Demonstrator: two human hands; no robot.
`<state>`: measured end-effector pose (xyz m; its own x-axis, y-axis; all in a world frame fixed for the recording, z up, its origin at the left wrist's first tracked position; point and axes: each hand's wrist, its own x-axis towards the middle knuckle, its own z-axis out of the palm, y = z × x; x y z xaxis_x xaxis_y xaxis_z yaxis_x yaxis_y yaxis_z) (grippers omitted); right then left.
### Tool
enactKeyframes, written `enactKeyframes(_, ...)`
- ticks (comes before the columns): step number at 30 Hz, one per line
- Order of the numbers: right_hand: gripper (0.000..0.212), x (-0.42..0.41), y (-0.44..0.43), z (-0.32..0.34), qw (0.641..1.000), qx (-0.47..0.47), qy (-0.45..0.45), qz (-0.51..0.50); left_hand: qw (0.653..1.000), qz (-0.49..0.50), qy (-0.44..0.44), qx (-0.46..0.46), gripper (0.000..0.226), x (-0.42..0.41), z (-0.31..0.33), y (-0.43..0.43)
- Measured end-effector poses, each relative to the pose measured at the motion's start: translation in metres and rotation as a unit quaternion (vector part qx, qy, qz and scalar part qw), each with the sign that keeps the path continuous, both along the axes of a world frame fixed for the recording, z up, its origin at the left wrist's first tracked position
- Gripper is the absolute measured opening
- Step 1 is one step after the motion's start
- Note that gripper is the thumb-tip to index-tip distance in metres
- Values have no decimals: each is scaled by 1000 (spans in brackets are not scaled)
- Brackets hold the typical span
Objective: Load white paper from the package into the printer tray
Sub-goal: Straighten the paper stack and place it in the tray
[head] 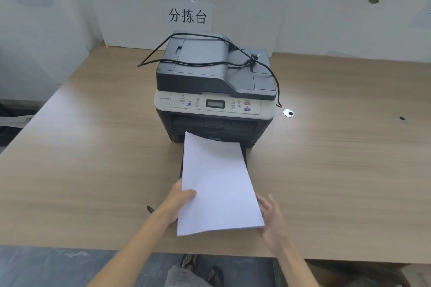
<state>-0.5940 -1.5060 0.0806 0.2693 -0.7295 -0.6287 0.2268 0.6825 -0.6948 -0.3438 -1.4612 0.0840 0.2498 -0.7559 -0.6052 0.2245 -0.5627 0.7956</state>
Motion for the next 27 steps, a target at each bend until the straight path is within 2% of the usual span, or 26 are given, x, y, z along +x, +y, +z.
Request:
enactKeyframes(3, 29, 5, -19, 5, 987, -41, 96, 122, 999, -7, 18, 27, 43, 11, -8, -9)
enactKeyframes(4, 31, 10, -24, 7, 980, -52, 130, 142, 999, -7, 23, 34, 44, 13, -10, -13)
enactKeyframes(11, 38, 46, -45, -8, 944, -66, 285, 151, 997, -6, 15, 76, 55, 29, -30, -46)
enactKeyframes(16, 40, 63, -44, -31, 939, -73, 317, 113, 997, -30, -5, 72, 56, 34, -45, -63)
enactKeyframes(22, 43, 77, -47, -49, 943, -35, 329, 42, 993, -28, -92, 66, 44, 33, -52, -79)
enactKeyframes(27, 44, 84, -58, -64, 935, -18, 354, 10, 983, -69, -156, 69, 53, 34, -58, -95)
